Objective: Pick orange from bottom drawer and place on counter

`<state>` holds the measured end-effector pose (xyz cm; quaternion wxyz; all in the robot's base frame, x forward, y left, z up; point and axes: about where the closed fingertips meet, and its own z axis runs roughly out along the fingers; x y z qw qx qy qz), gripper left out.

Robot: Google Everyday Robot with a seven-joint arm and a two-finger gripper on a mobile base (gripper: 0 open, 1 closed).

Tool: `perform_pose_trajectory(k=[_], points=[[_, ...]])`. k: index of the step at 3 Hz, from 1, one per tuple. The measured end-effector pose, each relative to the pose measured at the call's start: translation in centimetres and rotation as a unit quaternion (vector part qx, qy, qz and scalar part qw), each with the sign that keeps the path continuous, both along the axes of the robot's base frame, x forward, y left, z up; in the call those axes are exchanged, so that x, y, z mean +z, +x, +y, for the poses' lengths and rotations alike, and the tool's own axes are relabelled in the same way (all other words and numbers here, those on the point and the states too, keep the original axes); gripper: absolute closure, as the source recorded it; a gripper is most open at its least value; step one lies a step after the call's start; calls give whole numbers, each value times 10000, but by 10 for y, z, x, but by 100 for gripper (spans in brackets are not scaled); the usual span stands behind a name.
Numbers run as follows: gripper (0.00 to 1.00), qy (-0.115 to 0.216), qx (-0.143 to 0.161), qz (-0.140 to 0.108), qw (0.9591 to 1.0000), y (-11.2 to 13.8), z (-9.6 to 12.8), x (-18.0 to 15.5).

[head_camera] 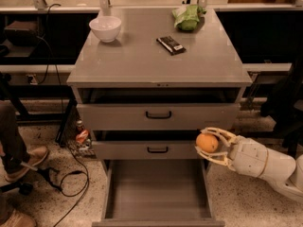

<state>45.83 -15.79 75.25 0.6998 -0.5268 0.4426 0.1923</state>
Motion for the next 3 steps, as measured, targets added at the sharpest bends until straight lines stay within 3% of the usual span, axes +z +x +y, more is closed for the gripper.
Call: perform_pose_trajectory(k=[2,3], points=[[100,450,338,-749,9956,29,7,87],[100,106,271,-914,9954,53,6,145]])
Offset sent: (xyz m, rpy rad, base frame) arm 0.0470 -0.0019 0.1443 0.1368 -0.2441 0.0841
